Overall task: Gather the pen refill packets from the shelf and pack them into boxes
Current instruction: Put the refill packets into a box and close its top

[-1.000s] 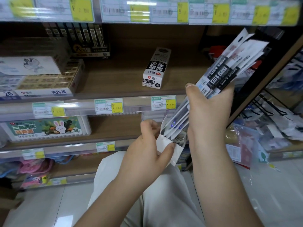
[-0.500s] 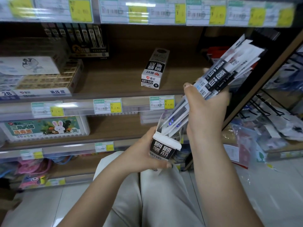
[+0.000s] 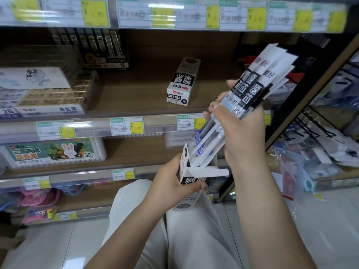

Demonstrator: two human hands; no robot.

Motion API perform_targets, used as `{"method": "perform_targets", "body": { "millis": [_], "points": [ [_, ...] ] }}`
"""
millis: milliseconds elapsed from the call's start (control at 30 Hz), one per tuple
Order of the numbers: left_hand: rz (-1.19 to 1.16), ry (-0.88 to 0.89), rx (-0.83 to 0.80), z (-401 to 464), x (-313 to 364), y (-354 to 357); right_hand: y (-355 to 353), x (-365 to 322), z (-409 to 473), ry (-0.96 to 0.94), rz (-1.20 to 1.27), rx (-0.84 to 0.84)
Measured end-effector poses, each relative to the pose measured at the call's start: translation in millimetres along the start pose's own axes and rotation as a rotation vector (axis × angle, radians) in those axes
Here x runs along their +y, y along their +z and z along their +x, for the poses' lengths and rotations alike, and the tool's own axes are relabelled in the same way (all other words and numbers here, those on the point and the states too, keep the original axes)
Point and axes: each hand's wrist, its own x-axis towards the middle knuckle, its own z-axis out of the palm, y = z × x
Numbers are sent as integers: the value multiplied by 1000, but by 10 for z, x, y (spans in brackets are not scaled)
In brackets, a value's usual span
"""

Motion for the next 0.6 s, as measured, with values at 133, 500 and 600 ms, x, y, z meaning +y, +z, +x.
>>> {"method": "perform_targets", "body": {
  "millis": [133, 500, 600],
  "points": [
    [21, 8, 25, -28, -25, 45, -51, 15, 18, -77, -75, -131],
    [-34, -1, 91, 5, -81, 16, -58, 47, -82, -96, 71, -297],
    [-72, -16, 100, 13, -101, 2, -97, 53, -69, -75, 79, -368]
  ]
}}
